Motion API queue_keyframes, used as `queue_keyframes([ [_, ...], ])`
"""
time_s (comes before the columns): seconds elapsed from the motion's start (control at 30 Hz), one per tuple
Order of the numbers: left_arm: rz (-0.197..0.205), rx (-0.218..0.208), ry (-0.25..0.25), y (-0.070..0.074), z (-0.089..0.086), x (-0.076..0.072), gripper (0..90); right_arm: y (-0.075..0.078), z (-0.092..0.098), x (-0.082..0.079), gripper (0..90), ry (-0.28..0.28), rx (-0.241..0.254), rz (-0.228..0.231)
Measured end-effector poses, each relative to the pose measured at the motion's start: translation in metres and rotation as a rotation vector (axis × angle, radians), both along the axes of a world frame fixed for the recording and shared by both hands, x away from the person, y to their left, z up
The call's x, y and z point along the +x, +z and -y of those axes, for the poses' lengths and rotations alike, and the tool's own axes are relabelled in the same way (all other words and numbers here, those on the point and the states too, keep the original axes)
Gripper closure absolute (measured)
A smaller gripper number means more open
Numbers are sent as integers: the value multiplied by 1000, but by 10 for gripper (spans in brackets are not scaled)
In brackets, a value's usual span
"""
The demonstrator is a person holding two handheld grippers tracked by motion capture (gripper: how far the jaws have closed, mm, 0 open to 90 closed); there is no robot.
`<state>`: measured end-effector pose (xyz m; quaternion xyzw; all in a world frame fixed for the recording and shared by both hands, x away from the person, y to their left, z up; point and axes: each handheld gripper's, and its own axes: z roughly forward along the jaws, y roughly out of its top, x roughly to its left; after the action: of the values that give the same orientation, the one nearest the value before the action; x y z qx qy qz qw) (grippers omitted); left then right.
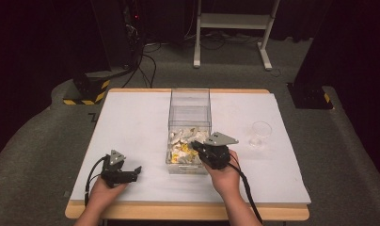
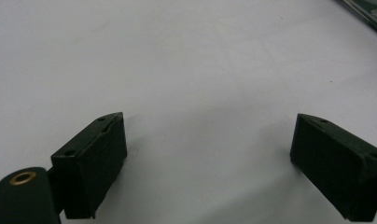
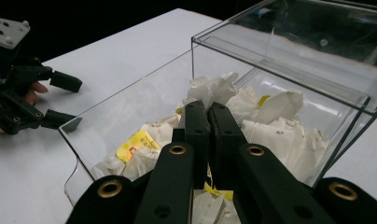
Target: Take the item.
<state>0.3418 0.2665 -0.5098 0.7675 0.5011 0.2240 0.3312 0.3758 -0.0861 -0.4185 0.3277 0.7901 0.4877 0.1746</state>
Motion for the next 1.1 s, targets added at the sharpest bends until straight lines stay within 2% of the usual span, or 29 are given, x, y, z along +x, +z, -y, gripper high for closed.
queue_keyframes([
  [0.57, -1, -2, -1, 0, 0, 0, 113, 16, 9, -3, 878, -25, 58, 61],
  [1.1, 0, -3, 1, 0, 0, 0, 114, 31, 18, -6, 877, -44, 87, 120],
])
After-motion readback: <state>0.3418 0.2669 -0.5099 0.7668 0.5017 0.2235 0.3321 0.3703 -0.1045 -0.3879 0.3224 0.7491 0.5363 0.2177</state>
